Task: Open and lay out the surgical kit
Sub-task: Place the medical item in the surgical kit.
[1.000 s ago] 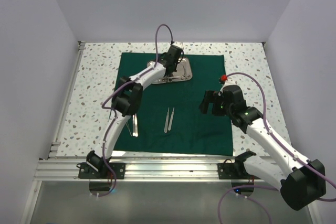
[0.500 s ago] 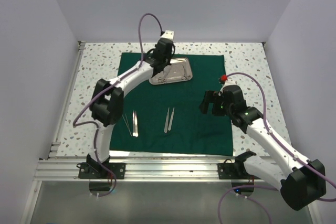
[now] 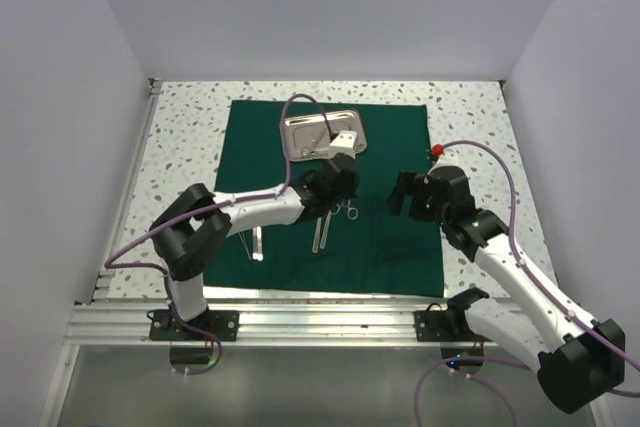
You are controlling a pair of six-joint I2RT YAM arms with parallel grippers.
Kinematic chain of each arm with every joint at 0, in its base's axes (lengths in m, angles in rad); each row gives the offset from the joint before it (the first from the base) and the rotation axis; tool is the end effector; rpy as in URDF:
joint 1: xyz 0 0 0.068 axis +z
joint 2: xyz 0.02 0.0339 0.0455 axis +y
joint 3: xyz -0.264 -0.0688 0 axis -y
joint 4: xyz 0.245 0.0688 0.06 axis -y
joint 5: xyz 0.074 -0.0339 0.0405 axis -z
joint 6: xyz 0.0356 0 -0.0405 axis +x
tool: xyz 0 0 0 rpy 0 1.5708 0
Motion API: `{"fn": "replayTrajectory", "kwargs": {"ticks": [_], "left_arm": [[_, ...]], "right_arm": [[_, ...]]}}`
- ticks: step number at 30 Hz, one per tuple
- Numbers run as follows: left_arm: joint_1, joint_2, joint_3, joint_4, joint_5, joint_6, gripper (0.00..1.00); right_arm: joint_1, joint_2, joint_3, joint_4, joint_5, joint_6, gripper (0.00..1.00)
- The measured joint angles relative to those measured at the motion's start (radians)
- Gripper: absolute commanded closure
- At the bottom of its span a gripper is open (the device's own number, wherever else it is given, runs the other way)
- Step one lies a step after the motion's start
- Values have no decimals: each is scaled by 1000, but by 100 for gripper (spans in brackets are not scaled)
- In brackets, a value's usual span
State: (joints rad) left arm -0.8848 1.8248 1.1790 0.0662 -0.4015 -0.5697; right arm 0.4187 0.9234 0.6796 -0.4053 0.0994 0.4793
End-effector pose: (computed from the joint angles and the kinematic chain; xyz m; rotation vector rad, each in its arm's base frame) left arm 0.2689 -0.3065 0.2110 0.1022 2.1277 -0.4391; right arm 0.1843 0.0782 0.2570 0.1233 2.2401 0.3829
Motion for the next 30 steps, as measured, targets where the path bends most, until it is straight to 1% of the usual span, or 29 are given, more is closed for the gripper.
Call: {"fn": "replayTrajectory", "kwargs": {"ticks": [3,7,13,20,30], "left_arm": [[-61,6,-11,40,-15,-62,100],[-108,31,-10,89,-41,-124,100],[-166,97,-6,98,-69,-187,100],[-219,148,24,98,-75,-253,100],[-257,155,68,68,-80,-369,100]], "right_arm": [[0,-32,-6,-2,32,8,2],[0,-39,-7,-2,50,13,2],[0,-31,-8,-6,66,15,1],[0,-31,-8,-7,67,15,2],[0,-31,-8,-8,67,16,2]]}}
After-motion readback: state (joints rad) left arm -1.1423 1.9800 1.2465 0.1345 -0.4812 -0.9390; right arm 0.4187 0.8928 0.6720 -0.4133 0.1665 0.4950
